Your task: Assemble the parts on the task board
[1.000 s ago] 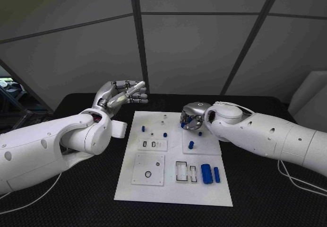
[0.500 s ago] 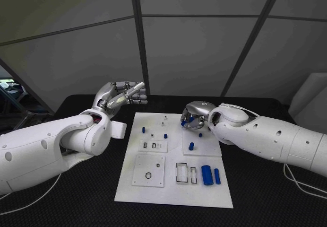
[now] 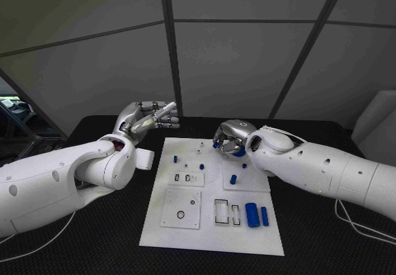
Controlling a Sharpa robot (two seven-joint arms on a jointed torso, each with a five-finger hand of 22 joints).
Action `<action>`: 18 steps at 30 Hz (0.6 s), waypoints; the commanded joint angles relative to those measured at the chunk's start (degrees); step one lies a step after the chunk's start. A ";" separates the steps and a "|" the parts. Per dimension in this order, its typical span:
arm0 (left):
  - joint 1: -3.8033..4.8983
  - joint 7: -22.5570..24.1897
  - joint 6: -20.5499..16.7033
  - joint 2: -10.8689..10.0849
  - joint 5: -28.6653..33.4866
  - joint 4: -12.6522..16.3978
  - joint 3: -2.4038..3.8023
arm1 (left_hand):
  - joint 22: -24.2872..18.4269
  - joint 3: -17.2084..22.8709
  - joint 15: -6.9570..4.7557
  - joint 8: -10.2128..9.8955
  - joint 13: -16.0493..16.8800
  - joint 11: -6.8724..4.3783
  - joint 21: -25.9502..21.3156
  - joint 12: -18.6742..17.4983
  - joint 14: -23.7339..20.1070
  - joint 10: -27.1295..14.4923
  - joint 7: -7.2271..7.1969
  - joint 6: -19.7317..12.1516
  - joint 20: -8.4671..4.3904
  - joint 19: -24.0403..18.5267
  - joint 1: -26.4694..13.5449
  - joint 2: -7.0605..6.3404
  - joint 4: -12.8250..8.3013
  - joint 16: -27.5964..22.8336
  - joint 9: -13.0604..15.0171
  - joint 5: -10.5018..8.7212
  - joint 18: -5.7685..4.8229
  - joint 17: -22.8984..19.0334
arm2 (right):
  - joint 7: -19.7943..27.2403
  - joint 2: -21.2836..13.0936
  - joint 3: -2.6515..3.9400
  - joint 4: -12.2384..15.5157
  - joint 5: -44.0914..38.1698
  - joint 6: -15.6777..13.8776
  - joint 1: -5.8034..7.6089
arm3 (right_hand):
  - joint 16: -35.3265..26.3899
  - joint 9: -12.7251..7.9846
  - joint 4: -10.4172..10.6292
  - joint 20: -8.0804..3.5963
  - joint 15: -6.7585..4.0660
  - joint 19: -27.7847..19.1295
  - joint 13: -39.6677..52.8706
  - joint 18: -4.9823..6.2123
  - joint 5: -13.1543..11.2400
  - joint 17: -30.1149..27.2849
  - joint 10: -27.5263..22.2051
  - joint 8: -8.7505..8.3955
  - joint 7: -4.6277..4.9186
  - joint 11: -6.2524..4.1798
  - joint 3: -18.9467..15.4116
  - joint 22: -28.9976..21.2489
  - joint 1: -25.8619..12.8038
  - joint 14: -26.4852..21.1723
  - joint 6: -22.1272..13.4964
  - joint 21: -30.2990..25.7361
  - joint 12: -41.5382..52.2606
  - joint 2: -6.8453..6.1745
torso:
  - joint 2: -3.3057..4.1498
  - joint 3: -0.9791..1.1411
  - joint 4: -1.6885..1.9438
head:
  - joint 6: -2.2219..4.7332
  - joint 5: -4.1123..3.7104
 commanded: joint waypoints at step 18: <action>0.22 0.11 0.80 0.23 -0.09 0.17 0.03 | -0.06 -0.37 0.12 -0.24 -0.06 0.17 -0.30 -0.35 -0.44 -0.32 0.69 -0.52 0.35 -0.14 -0.02 0.76 -0.13 -0.39 -0.09 -0.02 0.12 0.09 | -2.21 5.16 0.06 -5.62 -1.07 -2.98 0.25 | 0.71 0.40 0.86 0.04 -0.23 0.52 -0.19 -0.61 -0.50 0.40 -0.03 -0.51 0.23 0.28 -0.05 0.27 -0.83 1.33 -0.18 0.37 -0.76 -0.15 | 0.82 -0.21 0.46 | -0.17 0.16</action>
